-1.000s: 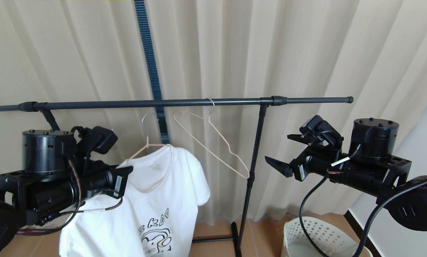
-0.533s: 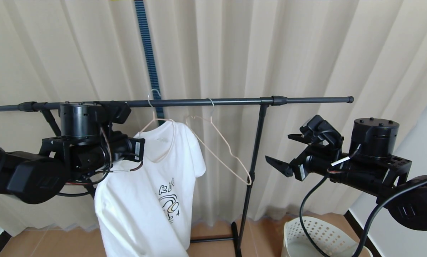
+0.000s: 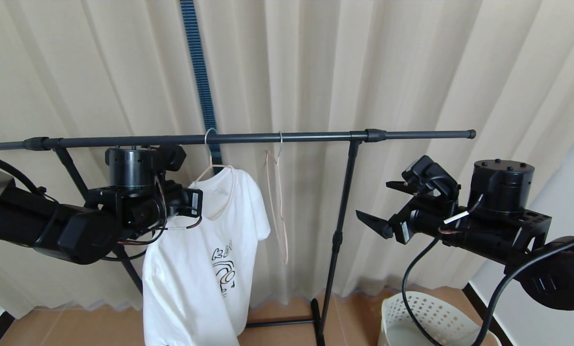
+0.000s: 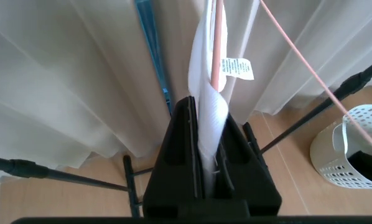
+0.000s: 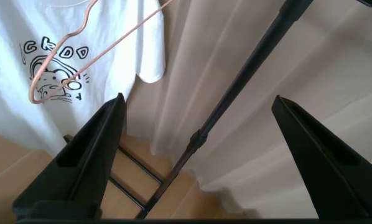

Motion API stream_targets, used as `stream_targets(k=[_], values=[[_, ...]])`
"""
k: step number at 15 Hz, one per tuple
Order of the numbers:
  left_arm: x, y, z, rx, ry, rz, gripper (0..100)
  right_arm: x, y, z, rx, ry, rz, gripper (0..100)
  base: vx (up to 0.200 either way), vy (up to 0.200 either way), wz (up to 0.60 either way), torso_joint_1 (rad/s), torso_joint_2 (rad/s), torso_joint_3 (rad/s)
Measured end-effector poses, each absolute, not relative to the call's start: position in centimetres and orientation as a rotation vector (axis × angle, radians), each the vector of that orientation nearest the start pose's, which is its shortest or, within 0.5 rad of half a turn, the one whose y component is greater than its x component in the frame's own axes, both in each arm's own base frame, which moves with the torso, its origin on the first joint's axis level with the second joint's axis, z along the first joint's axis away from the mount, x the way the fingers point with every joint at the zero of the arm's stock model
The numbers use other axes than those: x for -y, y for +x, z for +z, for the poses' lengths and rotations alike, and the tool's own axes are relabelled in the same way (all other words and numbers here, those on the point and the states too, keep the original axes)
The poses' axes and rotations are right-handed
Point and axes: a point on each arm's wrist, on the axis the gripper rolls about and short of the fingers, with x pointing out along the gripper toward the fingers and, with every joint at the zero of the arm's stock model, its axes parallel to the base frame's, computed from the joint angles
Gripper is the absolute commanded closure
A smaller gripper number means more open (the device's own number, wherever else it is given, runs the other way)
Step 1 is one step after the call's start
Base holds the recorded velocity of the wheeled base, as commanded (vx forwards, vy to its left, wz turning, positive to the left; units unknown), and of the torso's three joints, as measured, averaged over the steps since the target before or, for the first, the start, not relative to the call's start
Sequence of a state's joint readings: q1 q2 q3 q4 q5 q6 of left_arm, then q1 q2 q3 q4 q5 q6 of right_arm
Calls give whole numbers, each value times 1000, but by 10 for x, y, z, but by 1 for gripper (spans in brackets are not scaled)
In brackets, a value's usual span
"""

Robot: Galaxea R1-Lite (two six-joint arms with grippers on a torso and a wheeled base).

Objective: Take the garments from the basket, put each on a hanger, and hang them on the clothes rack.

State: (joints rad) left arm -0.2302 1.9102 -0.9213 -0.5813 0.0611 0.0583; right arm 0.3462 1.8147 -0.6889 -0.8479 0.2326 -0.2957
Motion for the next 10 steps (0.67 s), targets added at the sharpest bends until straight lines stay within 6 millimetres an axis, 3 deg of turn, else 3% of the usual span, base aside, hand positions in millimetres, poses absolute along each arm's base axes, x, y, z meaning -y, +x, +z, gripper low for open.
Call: stream_targets(k=[2,3,7,10], values=[[79,346,134,-406,112,-176,100,-112,294,137,-197,-302,614,0,0,0,0,0,0,0],[79,346,133,-406,108,-176,0,-112,294,137,-198,-302,614,0,0,0,0,0,0,0],[78,346,134,-401,74,-171,0,-112,294,136,-198,-301,615,0,0,0,0,0,0,0],[77,333,144,-385,73,-178,0,-111,293,141,-185,-298,613,0,0,0,0,0,0,0]])
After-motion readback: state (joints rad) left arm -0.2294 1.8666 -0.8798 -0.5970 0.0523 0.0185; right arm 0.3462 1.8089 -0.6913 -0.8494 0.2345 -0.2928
